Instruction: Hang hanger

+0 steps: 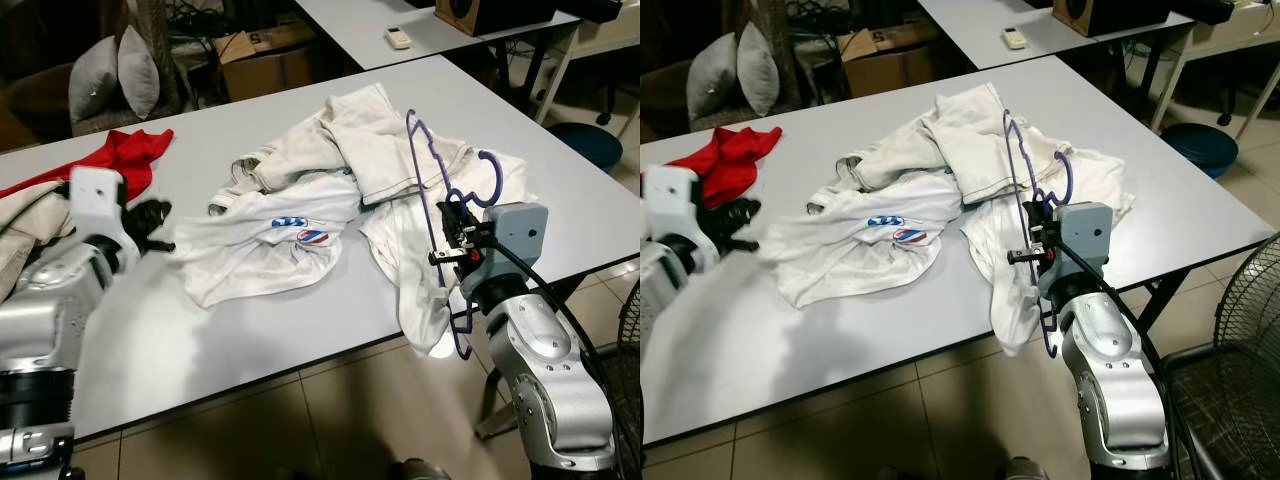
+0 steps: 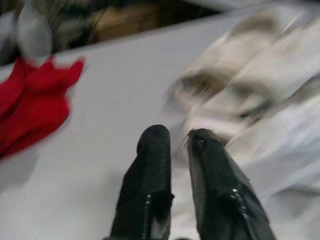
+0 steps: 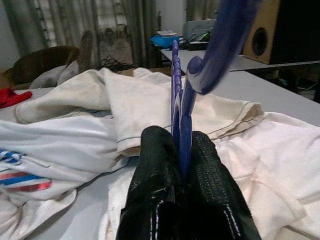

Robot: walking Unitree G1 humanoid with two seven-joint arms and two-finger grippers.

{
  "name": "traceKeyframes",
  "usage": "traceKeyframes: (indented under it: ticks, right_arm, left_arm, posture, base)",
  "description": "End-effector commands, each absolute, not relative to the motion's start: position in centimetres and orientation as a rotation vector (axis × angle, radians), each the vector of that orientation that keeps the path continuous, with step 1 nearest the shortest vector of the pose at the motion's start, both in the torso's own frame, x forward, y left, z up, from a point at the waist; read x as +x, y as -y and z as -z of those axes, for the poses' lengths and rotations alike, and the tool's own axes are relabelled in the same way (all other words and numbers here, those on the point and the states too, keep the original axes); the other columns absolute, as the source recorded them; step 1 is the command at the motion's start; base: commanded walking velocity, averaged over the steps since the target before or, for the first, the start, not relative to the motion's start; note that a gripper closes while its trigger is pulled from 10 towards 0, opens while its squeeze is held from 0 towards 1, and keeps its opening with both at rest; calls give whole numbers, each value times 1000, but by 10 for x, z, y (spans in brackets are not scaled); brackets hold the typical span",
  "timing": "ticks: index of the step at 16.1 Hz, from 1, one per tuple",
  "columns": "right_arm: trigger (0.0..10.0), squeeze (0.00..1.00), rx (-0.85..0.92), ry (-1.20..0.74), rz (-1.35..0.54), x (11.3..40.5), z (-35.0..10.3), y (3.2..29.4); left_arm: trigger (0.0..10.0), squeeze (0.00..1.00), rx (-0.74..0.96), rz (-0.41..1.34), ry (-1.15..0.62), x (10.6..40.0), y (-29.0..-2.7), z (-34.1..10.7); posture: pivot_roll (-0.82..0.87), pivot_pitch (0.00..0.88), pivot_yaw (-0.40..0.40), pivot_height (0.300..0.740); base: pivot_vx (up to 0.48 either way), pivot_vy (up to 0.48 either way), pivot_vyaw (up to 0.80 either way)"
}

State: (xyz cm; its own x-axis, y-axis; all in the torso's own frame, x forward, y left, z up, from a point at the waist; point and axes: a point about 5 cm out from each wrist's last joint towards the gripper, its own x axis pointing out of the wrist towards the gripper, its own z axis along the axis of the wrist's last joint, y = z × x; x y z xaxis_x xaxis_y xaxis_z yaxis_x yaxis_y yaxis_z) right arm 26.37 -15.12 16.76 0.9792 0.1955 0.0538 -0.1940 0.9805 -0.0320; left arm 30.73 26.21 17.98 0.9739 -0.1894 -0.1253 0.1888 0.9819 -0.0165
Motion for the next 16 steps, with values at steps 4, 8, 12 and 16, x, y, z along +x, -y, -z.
traceKeyframes:
  ticks: [4, 8, 12, 16]
  right_arm:
    - [10000, 0, -21, 53, -304, 259, -171, 144]
    - [10000, 0, -5, 12, -306, 250, -162, 146]
    - [10000, 0, 43, -18, -277, 247, -157, 150]
    - [10000, 0, 51, -19, -245, 239, -159, 154]
  left_arm:
    - [10000, 0, 11, 368, 13, 269, -226, -188]
    - [10000, 0, -84, 372, 29, 232, -203, -173]
    - [10000, 0, -58, 342, 5, 224, -195, -165]
    - [10000, 827, -46, 381, 12, 228, -177, -159]
  posture:
    - [-88, 15, 102, 740]
    - [-87, 8, 68, 740]
    - [-79, 24, 53, 740]
    - [-115, 45, 83, 740]
  base:
    - [0, 0, 0]
    - [0, 360, 0]
    - [0, 480, 0]
    - [0, -181, -681]
